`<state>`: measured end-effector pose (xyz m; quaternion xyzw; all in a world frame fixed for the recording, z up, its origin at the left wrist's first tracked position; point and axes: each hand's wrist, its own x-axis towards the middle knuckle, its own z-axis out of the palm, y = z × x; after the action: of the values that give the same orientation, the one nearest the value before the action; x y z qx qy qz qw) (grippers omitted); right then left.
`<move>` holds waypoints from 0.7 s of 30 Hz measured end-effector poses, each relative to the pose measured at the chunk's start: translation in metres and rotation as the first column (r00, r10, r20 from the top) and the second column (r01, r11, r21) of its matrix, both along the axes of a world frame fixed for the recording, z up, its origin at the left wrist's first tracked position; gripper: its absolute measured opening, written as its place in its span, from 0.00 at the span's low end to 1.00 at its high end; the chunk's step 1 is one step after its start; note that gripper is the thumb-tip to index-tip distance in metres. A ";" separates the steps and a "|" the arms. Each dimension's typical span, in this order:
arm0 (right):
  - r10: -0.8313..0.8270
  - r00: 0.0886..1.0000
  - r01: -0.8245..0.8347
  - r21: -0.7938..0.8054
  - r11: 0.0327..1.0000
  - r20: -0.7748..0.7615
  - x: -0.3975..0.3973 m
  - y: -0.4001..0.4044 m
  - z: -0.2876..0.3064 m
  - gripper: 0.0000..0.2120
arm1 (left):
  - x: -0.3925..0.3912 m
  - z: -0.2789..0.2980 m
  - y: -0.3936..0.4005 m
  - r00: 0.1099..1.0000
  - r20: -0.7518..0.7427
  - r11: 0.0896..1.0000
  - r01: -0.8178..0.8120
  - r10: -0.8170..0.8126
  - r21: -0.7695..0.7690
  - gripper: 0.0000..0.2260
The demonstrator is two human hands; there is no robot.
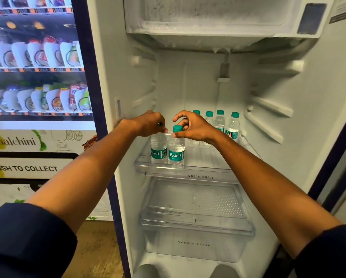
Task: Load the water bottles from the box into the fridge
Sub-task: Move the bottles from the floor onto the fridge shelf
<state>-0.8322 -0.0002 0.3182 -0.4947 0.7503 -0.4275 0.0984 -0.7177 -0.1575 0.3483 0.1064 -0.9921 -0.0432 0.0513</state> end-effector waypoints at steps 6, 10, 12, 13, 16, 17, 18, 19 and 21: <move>0.004 1.000 -0.004 -0.036 0.999 0.007 0.001 -0.002 -0.004 0.21 | 0.000 -0.004 0.002 1.000 -0.006 1.000 -0.017 0.017 -0.009 0.16; 0.013 1.000 -0.013 -0.041 0.999 0.006 0.002 -0.005 -0.005 0.21 | 0.001 -0.002 -0.002 1.000 0.009 1.000 -0.011 0.011 -0.028 0.16; 0.022 1.000 -0.021 -0.043 0.999 0.006 0.003 -0.006 -0.005 0.21 | 0.001 -0.001 -0.004 1.000 0.020 0.999 -0.007 0.008 -0.039 0.17; 0.025 1.000 -0.025 -0.040 0.999 0.001 0.003 -0.006 -0.005 0.21 | 0.002 0.000 -0.005 0.999 0.031 0.999 -0.011 0.012 -0.040 0.17; 0.037 0.999 -0.037 -0.016 0.999 -0.032 0.003 -0.008 -0.003 0.19 | 0.001 0.004 -0.005 0.995 0.085 0.998 -0.039 0.043 -0.055 0.20; 0.039 0.998 -0.040 -0.001 0.999 -0.040 0.003 -0.008 -0.003 0.18 | 0.001 0.006 -0.004 0.992 0.108 0.996 -0.055 0.061 -0.064 0.21; 0.043 0.998 -0.043 0.013 0.999 -0.041 0.003 -0.008 -0.002 0.18 | 0.001 0.007 -0.004 0.989 0.126 0.995 -0.068 0.076 -0.066 0.21; 0.044 0.998 -0.043 0.025 0.999 -0.037 0.003 -0.007 -0.002 0.18 | 0.000 0.010 -0.003 0.985 0.142 0.995 -0.087 0.094 -0.058 0.22; 0.042 0.999 -0.042 0.021 0.999 -0.012 0.003 -0.005 0.001 0.17 | -0.001 0.015 0.000 0.982 0.149 0.993 -0.115 0.120 -0.037 0.23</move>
<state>-0.8292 -0.0050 0.3187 -0.5120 0.7447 -0.4143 0.1077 -0.7188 -0.1577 0.3632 0.1671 -0.9856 -0.0179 -0.0199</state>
